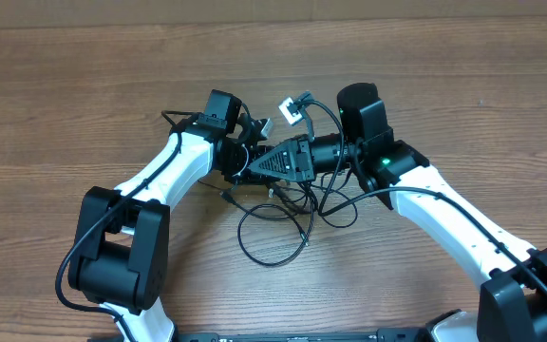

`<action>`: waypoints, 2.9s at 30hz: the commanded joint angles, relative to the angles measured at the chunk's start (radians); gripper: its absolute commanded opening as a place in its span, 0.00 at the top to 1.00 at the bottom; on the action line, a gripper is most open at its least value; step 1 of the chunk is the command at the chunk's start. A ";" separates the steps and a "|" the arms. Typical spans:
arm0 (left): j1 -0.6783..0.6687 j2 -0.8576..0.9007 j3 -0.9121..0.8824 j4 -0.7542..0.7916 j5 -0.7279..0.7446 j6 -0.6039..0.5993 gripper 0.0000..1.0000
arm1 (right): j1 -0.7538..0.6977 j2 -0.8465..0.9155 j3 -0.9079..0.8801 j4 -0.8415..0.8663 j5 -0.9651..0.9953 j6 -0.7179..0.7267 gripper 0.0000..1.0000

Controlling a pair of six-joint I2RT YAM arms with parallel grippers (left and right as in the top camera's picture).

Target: Untangle cables

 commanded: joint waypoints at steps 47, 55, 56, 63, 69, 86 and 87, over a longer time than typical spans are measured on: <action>0.119 0.013 0.000 -0.033 0.027 -0.017 0.60 | 0.023 -0.019 0.017 -0.290 0.291 -0.161 0.96; 0.133 0.013 0.000 0.000 0.173 -0.033 0.58 | 0.027 -0.019 0.017 -0.267 0.140 -0.169 0.96; 0.136 0.013 0.000 0.003 0.179 -0.054 0.59 | 0.035 -0.019 0.017 -0.278 0.118 -0.193 0.96; 0.183 0.013 0.000 -0.005 0.195 -0.082 0.60 | 0.050 -0.019 0.017 -0.339 0.115 -0.232 0.96; 0.189 0.013 -0.001 -0.006 0.206 -0.090 0.58 | 0.052 -0.019 0.017 -0.372 0.113 -0.240 0.96; 0.111 0.013 -0.001 0.023 0.135 -0.179 0.58 | 0.128 -0.019 0.017 -0.344 0.145 -0.269 0.96; 0.104 0.013 -0.001 0.023 0.132 -0.179 0.64 | 0.128 -0.019 0.017 -0.335 0.145 -0.268 0.96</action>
